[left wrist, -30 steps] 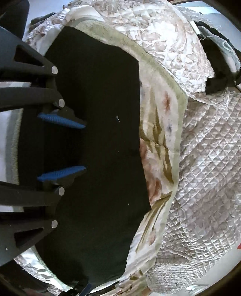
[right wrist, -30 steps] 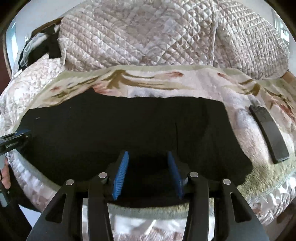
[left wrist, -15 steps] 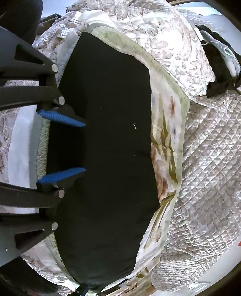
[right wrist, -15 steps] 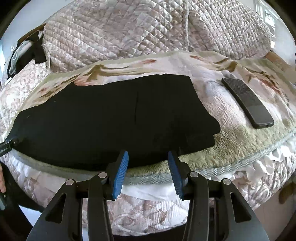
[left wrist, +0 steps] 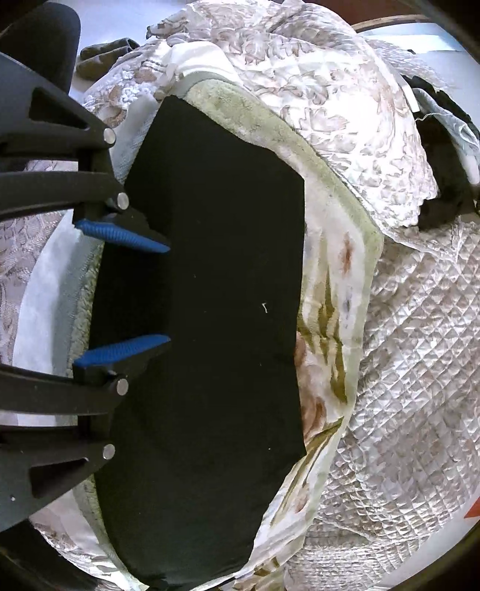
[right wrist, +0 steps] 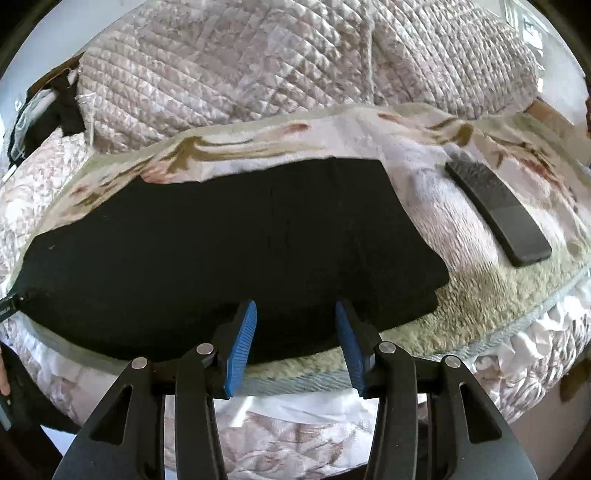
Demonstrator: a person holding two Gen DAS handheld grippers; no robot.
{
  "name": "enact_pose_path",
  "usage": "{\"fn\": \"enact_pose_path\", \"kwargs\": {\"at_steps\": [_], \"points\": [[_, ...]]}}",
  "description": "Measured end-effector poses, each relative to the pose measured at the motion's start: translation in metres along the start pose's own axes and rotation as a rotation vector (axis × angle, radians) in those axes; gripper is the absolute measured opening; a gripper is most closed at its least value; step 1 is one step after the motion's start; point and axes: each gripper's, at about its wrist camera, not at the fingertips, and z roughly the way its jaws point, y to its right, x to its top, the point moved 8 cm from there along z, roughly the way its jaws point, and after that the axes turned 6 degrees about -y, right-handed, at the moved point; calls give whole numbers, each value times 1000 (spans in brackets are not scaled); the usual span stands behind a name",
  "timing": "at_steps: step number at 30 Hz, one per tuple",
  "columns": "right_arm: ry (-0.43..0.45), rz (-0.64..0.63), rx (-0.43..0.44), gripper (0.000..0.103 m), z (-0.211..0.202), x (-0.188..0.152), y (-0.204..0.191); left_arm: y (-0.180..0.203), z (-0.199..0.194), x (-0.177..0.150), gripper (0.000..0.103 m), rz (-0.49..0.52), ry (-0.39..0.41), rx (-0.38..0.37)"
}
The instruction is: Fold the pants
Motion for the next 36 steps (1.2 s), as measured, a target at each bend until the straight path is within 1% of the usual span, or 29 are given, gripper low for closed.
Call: {"fn": "enact_pose_path", "kwargs": {"at_steps": [6,12,13,15,17,25,30,33,34,35,36], "points": [[21,-46,62,45,-7,9,-31,-3,-3,5,49,-14,5,-22],[-5,-112,123,45,6,4,-69,-5,1,2,49,4,-3,-28],[-25,-132,118,45,13,0,-76,-6,1,2,49,5,-1,-29],[-22,-151,102,45,14,0,-82,-7,-1,3,49,1,-3,-32],[-20,-140,141,45,11,2,-87,-9,-3,5,49,-4,3,-30],[-22,-192,180,45,10,9,-118,-36,1,24,49,-51,24,2],[-28,-234,196,45,14,13,-138,-54,5,34,51,-69,34,19],[-26,-249,201,45,15,16,-146,-72,7,42,57,-97,44,31],[-26,-254,202,45,15,16,-148,-80,8,44,62,-114,45,36],[-25,-257,201,45,15,17,-150,-89,10,46,65,-131,43,40],[-26,-260,200,45,15,18,-151,-98,12,47,65,-153,43,49]]}}
